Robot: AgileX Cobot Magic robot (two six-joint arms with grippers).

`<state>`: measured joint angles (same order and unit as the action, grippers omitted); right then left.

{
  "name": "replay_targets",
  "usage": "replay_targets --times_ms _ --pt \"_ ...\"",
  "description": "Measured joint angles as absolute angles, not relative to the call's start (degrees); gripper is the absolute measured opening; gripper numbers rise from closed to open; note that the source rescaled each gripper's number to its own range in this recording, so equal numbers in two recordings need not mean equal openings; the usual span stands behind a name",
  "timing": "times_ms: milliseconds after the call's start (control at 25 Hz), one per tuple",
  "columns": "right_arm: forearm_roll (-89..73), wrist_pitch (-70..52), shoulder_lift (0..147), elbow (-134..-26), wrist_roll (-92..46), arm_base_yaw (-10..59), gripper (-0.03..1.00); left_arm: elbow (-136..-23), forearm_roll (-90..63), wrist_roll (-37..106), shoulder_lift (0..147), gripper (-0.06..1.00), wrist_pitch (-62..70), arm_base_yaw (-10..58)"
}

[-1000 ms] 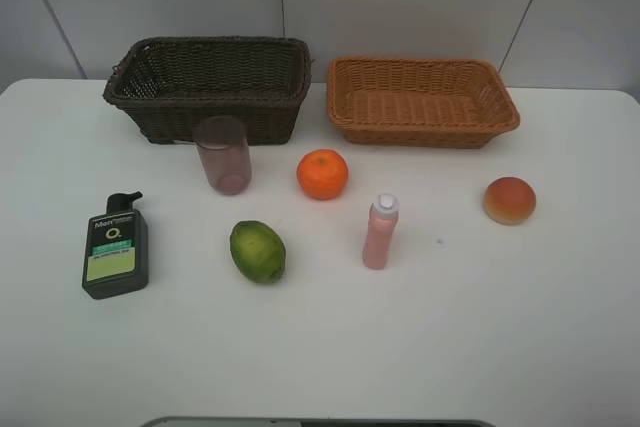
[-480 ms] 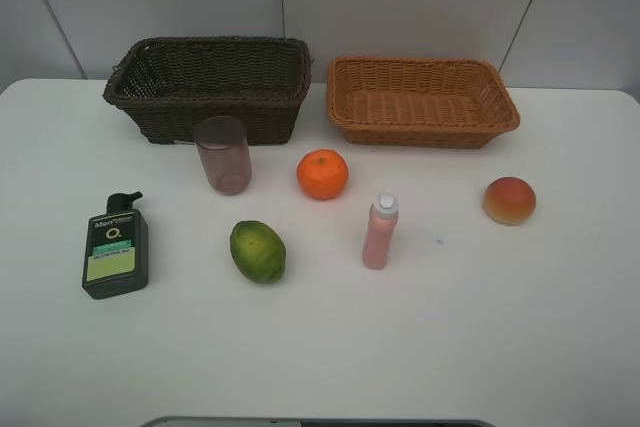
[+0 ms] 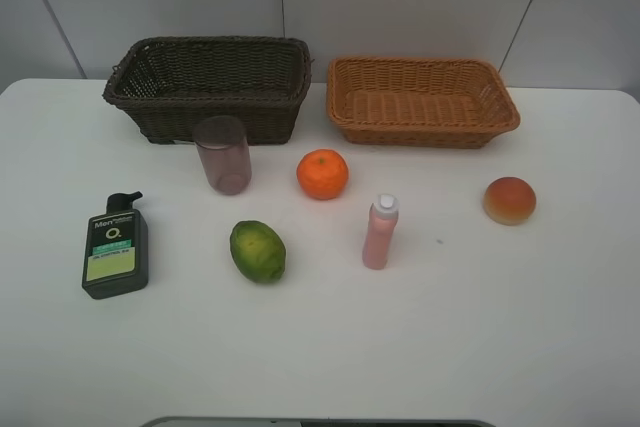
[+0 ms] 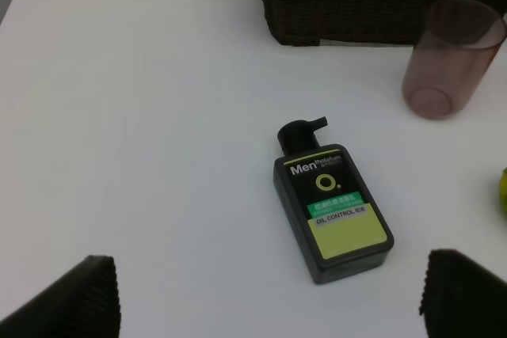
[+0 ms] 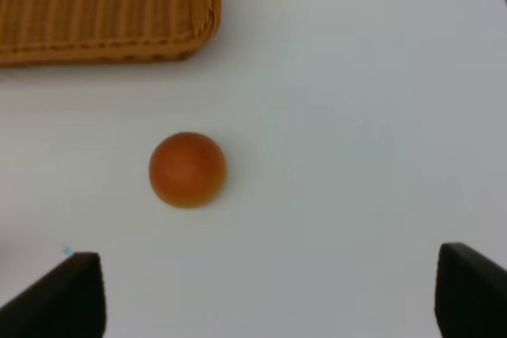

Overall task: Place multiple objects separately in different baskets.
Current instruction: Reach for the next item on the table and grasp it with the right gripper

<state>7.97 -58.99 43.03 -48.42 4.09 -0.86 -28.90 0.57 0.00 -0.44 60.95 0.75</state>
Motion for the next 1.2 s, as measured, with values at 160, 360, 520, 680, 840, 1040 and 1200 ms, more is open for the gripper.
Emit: replay_targets --times_ms 160,360,520,680,840,1040,1200 --pt "7.8 -54.3 53.1 -48.4 4.1 0.3 0.87 -28.9 0.6 0.0 -0.4 0.97 60.9 0.8" --pt "5.7 -47.7 63.8 -48.5 4.1 2.0 0.87 -28.9 0.6 0.0 -0.4 0.97 60.9 0.8" --pt "4.9 -42.5 71.2 -49.7 4.1 2.3 0.87 -28.9 0.6 0.0 -0.4 0.97 60.9 0.8" --pt "4.2 -41.0 77.2 -51.3 4.1 3.8 0.87 -28.9 0.6 0.0 -0.4 0.97 60.9 0.8" --pt "1.7 -40.2 82.4 -52.7 4.1 4.4 0.87 -28.9 0.6 0.0 -0.4 0.97 60.9 0.8" --pt "0.0 -40.3 89.7 -54.0 4.1 4.4 0.87 -28.9 0.6 0.0 -0.4 0.97 60.9 0.8" --pt "0.3 -40.2 95.4 -54.5 5.2 4.4 0.91 -28.9 0.6 0.0 -0.4 0.97 60.9 0.8"
